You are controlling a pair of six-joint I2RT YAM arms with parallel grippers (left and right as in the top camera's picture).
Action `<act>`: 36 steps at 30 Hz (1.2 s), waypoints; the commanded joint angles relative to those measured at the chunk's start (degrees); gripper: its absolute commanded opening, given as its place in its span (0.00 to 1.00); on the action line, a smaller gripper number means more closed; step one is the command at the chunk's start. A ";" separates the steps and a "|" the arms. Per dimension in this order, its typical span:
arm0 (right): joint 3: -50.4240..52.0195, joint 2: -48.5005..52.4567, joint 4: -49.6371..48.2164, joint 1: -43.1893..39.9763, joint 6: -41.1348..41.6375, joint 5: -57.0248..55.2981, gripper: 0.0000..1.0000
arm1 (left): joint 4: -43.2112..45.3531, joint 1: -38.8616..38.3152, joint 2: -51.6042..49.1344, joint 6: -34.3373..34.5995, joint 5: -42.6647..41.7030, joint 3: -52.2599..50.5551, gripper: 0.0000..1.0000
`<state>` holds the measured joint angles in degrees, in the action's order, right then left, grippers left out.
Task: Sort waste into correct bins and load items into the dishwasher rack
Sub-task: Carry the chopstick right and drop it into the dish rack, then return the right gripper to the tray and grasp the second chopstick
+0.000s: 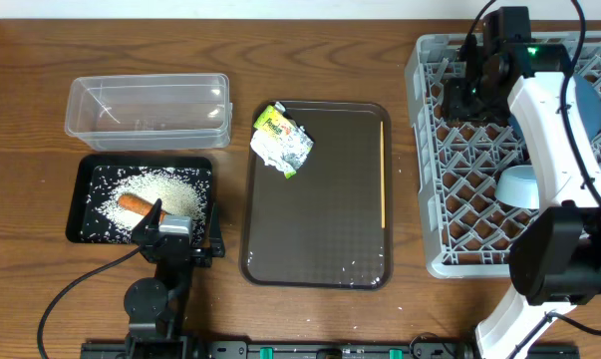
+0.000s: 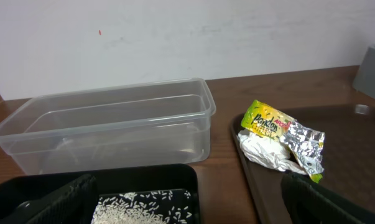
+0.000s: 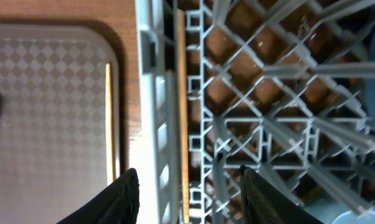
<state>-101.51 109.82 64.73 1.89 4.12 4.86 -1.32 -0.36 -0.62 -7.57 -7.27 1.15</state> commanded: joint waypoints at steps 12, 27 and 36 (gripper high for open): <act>0.72 -8.87 6.84 19.91 16.96 -3.93 0.72 | -2.03 0.28 0.39 -0.52 -0.61 -0.92 0.96; 19.98 -3.56 -9.92 27.32 27.52 -10.08 0.76 | -2.01 0.31 0.39 -0.52 -0.61 -0.92 0.96; 24.74 -1.84 -16.79 27.06 27.78 -9.51 0.72 | -2.01 0.28 0.39 -0.52 -0.61 -0.92 0.96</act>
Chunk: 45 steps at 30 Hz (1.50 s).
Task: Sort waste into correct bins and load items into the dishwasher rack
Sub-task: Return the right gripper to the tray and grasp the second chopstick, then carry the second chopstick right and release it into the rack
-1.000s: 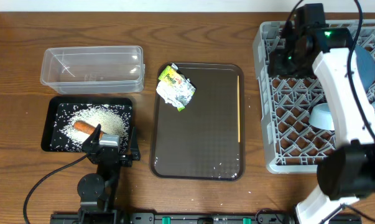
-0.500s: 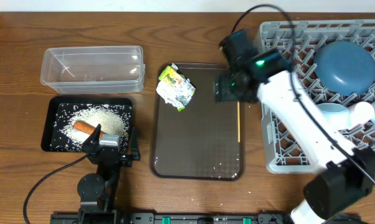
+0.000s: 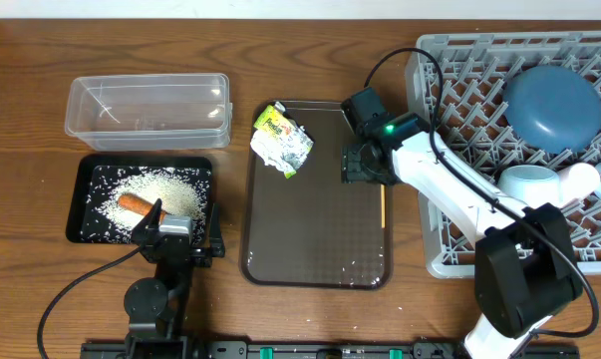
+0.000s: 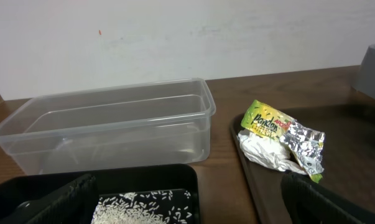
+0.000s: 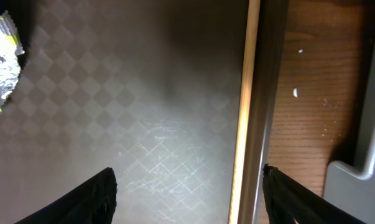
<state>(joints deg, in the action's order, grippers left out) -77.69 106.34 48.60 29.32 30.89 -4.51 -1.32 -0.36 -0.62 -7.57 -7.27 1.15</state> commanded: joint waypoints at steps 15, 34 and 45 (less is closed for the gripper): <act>0.94 7.26 -3.61 -2.80 -2.08 0.52 0.71 | -2.03 0.28 0.39 -0.52 -0.61 -0.92 0.96; 1.16 11.41 -4.26 -2.10 -2.23 1.60 0.58 | -2.03 0.28 0.39 -0.52 -0.61 -0.92 0.96; -2.01 11.23 -2.97 -2.12 -2.25 5.03 0.01 | -2.03 0.28 0.39 -0.52 -0.61 -0.92 0.96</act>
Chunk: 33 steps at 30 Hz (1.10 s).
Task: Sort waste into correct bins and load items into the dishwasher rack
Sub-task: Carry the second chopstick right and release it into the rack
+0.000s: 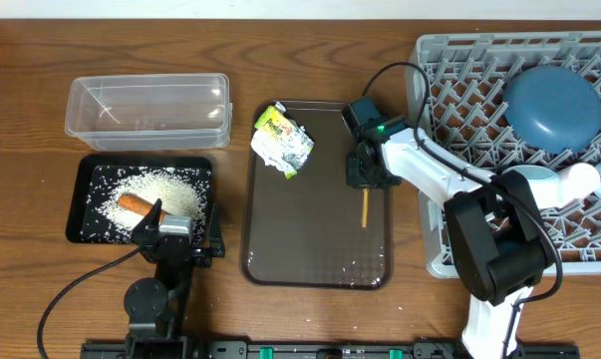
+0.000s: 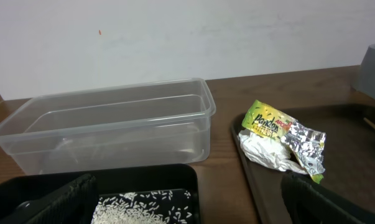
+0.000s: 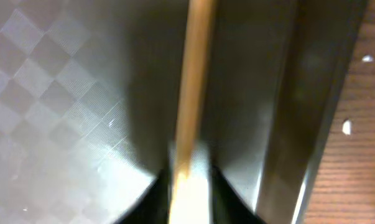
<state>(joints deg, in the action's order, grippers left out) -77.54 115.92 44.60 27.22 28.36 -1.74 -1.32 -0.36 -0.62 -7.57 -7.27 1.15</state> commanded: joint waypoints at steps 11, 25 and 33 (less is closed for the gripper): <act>-22.25 -7.32 15.45 -3.08 -7.34 1.46 0.01 | -2.03 0.28 0.39 -0.52 -0.61 -0.92 0.96; -26.60 -11.76 18.49 -22.73 -27.28 5.22 0.01 | -2.03 0.28 0.39 -0.52 -0.61 -0.92 0.96; -26.58 -6.67 16.44 -24.35 -27.19 6.45 0.04 | -2.03 0.28 0.39 -0.52 -0.61 -0.92 0.96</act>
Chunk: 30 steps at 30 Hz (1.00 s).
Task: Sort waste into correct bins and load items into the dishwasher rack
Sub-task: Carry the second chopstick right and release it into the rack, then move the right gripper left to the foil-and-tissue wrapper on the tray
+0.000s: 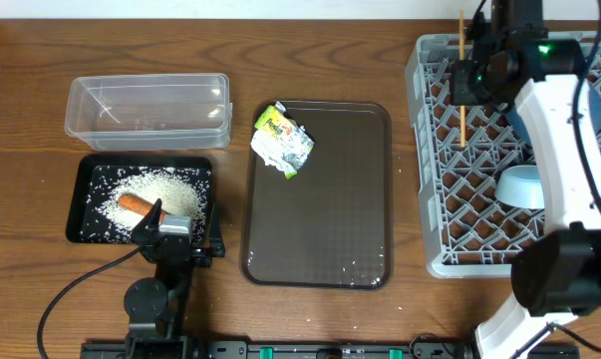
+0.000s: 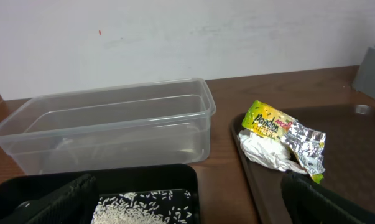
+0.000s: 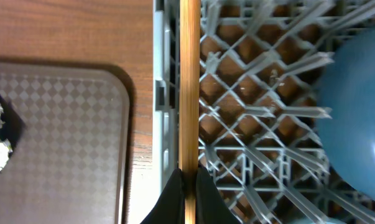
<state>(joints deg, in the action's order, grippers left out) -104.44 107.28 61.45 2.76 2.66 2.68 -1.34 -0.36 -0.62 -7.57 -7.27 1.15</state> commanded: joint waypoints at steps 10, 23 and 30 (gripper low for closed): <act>0.31 5.33 0.55 1.18 2.71 1.86 0.32 | -2.01 0.28 0.39 -0.52 -0.61 -0.92 0.96; 0.28 3.19 -0.52 10.08 6.25 23.06 0.73 | -2.01 0.28 0.39 -0.52 -0.61 -0.92 0.96; 0.31 4.92 -8.85 24.06 10.60 10.45 0.98 | -1.99 0.31 0.39 -0.52 -0.61 -0.92 0.96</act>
<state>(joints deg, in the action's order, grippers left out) -104.07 112.12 53.87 22.48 10.55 17.98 -1.32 -0.36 -0.62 -7.55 -7.27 1.15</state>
